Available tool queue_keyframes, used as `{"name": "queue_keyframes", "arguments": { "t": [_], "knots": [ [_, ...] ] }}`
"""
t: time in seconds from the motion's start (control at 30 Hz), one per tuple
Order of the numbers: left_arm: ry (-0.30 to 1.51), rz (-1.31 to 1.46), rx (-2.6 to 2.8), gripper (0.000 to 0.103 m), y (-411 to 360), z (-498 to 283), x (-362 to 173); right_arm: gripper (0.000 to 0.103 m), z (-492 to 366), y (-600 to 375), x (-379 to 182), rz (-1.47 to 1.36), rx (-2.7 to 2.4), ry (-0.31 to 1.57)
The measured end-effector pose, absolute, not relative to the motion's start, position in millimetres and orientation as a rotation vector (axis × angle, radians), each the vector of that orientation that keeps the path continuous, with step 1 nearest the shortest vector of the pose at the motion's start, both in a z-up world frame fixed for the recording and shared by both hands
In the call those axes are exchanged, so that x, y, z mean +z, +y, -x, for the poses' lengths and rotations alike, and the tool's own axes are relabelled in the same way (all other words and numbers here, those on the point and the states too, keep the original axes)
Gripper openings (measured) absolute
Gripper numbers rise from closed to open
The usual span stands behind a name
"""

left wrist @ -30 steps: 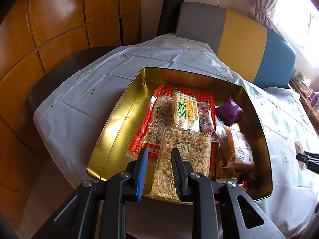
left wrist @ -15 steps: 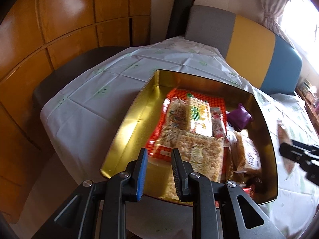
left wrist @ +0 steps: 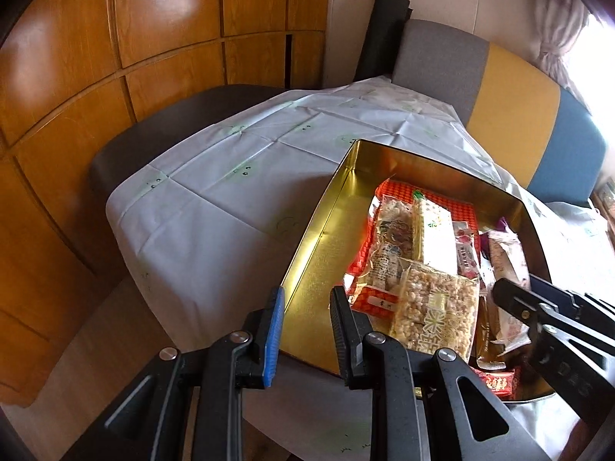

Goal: Organize snacks
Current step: 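Carry the BA ZHEN cake pack into the gold tray and open the right tool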

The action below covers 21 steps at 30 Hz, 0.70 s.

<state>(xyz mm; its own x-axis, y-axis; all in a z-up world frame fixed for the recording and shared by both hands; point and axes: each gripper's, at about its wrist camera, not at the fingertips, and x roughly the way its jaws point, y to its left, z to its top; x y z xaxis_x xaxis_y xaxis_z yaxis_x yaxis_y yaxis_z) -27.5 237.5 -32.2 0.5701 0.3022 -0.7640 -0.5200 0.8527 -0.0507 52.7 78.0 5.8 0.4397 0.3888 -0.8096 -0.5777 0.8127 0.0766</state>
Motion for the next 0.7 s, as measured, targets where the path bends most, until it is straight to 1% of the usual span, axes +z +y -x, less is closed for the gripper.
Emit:
{"name": "queue_keyframes", "arguments": {
  "t": [0.1,0.3,0.47,0.57,0.7],
  "knots": [
    [0.842,0.28,0.487,0.025,236,27,-35,0.033,-48,78,7,0.228,0.597,0.906],
    [0.835,0.283,0.468,0.025,231,28,-32,0.033,-61,84,-21,0.298,0.542,0.99],
    [0.836,0.272,0.455,0.025,226,27,-32,0.033,-76,86,-31,0.306,0.503,1.0],
    [0.837,0.264,0.454,0.025,223,27,-33,0.035,-76,84,-30,0.304,0.508,0.997],
    [0.838,0.252,0.452,0.026,219,26,-33,0.04,-71,76,-33,0.288,0.521,0.995]
  ]
}}
